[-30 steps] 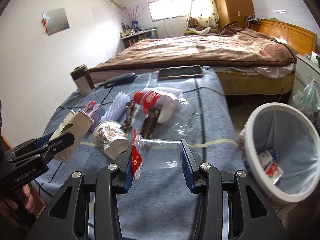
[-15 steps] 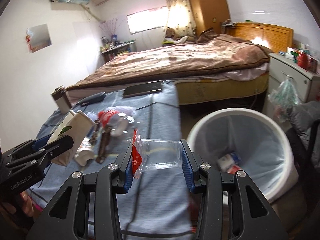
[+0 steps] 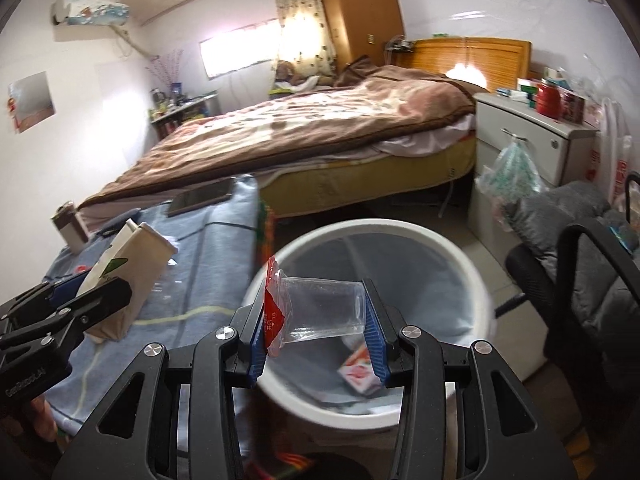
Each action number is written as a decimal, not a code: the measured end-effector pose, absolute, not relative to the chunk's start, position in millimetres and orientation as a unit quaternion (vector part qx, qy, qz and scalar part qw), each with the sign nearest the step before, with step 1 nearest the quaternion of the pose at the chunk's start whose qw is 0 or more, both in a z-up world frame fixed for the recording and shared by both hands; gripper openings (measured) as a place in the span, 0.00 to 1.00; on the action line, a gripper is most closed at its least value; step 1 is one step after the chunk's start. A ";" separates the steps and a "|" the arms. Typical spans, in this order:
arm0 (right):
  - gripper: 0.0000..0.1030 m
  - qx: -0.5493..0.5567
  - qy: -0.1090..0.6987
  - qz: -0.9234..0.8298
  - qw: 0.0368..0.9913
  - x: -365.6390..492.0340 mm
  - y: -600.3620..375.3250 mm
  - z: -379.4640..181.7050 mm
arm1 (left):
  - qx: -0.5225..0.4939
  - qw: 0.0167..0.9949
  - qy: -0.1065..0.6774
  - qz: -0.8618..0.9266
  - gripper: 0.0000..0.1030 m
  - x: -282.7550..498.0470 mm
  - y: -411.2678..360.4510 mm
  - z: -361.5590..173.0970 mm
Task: Collect trash
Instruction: 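Carry the plastic bag and paper bag over the bin with both grippers, then open both grippers to drop the bags into the bin, then move both grippers back over the table, then grasp the purple juice box with the left gripper while the right grasps the red-label bottle, then carry the juice box and bottle toward the bin with both grippers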
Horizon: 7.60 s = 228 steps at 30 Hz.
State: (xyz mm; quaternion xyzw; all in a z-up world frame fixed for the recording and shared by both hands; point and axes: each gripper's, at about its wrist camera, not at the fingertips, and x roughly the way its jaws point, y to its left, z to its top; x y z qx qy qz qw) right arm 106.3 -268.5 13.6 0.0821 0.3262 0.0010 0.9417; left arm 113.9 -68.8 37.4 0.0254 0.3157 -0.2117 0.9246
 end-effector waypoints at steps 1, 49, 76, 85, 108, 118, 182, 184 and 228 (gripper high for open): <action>0.42 0.084 0.330 -0.004 0.940 108.0 -273.9 10.5 | 0.027 0.923 0.318 -0.216 0.45 114.8 -73.7 35.6; 0.60 0.081 0.341 -0.022 0.936 98.9 -282.9 5.9 | 0.006 0.924 0.327 -0.200 0.67 102.5 -69.1 31.6; 0.60 0.045 0.325 0.071 0.942 103.3 -184.1 16.9 | -0.026 0.951 0.293 -0.093 0.67 73.3 52.0 41.6; 0.60 0.025 0.332 0.104 0.937 114.4 -149.3 12.4 | -0.038 0.953 0.297 -0.043 0.67 70.7 106.8 38.5; 0.60 -0.048 0.368 0.154 0.916 194.0 -99.9 -4.3 | -0.071 0.939 0.333 0.046 0.70 109.1 213.9 12.8; 0.62 -0.098 0.380 0.193 0.899 205.9 -82.6 -11.6 | -0.076 0.927 0.364 0.047 0.70 141.8 223.7 -8.3; 0.61 -0.054 0.421 0.265 0.866 217.3 -45.1 -13.1 | -0.050 0.927 0.373 0.014 0.57 159.5 199.7 -1.5; 0.61 -0.049 0.414 0.265 0.870 212.4 -49.4 -8.3 | -0.046 0.929 0.366 0.013 0.57 154.4 194.8 5.1; 0.61 0.031 0.343 0.045 0.938 122.2 -236.1 29.3 | 0.031 0.928 0.308 -0.207 0.57 118.1 -39.1 52.5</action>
